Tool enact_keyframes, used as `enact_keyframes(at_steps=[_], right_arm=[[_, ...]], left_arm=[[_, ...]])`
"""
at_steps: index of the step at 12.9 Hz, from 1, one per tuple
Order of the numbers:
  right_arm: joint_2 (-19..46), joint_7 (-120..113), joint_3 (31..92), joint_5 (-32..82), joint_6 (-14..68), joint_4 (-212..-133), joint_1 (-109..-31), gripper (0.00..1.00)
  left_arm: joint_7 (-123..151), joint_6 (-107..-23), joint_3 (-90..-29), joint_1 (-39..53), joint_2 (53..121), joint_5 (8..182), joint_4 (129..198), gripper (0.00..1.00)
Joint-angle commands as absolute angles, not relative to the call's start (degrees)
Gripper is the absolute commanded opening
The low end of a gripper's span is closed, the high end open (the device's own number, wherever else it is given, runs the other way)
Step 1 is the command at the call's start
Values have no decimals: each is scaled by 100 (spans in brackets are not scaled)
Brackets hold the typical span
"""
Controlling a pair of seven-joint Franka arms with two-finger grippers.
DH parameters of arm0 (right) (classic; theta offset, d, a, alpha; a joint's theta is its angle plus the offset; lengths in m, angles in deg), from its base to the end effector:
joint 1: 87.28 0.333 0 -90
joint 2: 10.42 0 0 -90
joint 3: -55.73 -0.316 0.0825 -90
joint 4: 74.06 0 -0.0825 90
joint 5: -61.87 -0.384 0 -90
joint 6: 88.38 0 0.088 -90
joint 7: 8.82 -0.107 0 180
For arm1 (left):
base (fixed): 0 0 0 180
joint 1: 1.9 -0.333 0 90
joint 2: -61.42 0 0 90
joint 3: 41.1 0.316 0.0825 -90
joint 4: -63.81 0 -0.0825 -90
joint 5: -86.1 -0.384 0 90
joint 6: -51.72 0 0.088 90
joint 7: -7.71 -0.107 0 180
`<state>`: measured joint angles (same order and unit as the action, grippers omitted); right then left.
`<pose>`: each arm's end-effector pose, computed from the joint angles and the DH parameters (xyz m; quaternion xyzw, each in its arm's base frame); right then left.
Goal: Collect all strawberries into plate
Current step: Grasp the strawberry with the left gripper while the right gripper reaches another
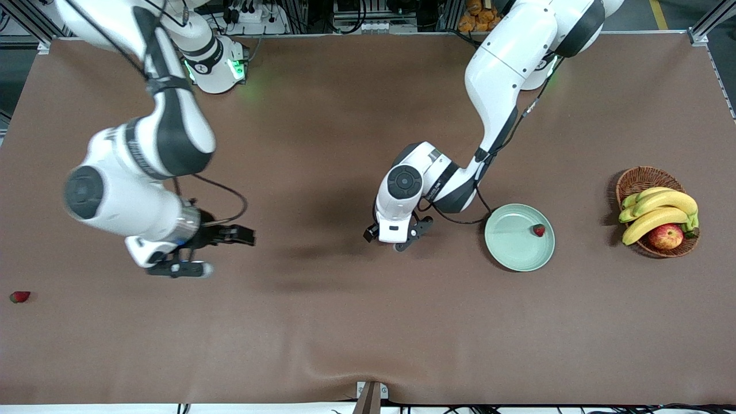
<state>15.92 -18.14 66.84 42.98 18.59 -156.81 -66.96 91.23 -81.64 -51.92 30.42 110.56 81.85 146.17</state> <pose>0.6715 0.1561 0.4284 -0.9925 0.0420 0.0317 0.1101 0.5498 -0.4776 0.1884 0.9343 0.3530 -0.0277 0.0405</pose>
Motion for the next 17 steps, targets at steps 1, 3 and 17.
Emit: enact_keyframes(at_steps=[1, 3, 17], right_arm=[[1471, -1227, 6610, 4271, 1745, -15896, -7511, 100], [1515, -726, 6610, 4428, 1745, -15879, -8092, 100], [3009, 3396, 6601, 5369, 4405, -15782, -10361, 100]], left_arm=[[9068, -8039, -5121, 3079, 11082, 7934, 14493, 88], [9042, -7768, -5121, 3088, 11082, 7759, 14502, 73], [9033, -7529, -5121, 3115, 10863, 7617, 14493, 0]])
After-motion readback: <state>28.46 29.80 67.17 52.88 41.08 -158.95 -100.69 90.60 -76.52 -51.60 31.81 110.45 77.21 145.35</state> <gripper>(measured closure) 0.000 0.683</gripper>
